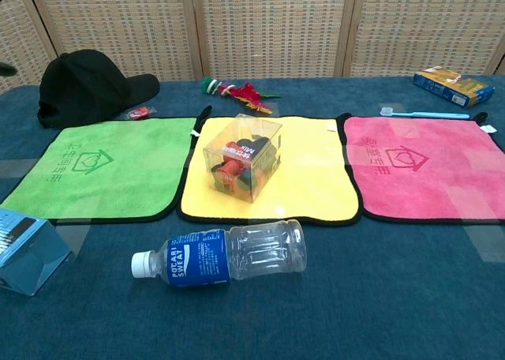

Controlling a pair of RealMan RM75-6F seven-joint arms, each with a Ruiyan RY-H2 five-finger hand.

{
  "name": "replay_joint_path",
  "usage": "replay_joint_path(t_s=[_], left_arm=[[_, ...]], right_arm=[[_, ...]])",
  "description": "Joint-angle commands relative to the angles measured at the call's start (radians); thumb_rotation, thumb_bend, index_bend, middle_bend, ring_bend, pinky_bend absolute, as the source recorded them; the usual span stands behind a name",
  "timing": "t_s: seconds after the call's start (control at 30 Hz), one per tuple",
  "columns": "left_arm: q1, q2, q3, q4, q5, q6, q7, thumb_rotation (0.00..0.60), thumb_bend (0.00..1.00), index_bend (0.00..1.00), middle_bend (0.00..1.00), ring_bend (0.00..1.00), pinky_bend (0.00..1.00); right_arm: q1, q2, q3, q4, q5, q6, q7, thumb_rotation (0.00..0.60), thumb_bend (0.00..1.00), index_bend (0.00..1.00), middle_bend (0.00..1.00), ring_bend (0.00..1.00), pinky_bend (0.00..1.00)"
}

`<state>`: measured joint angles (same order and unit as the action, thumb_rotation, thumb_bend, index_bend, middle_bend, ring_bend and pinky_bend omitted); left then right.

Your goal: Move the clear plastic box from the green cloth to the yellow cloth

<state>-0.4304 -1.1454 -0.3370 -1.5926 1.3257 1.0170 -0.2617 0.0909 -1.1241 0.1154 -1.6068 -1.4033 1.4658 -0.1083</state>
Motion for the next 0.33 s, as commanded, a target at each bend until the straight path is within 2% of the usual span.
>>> replay_joint_path(t_s=[0.03,0.2,0.33], left_arm=[[0.117,0.092,0.102,-0.090,0.056,0.127,0.146,0.600,0.00,0.00,0.00,0.00,0.00],[0.197,0.104,0.162,-0.110,0.088,0.240,0.162,0.600,0.00,0.00,0.00,0.00,0.00],[0.221,0.102,0.182,-0.114,0.097,0.282,0.170,0.600,0.00,0.00,0.00,0.00,0.00]], right_arm=[[0.000,-0.001,-0.001,0.000,-0.001,0.001,-0.002,0.600,0.06,0.00,0.00,0.00,0.00],[-0.003,0.002,-0.003,-0.006,-0.010,0.009,-0.002,0.600,0.06,0.00,0.00,0.00,0.00],[-0.006,0.004,-0.006,-0.005,-0.013,0.012,0.004,0.600,0.06,0.00,0.00,0.00,0.00]])
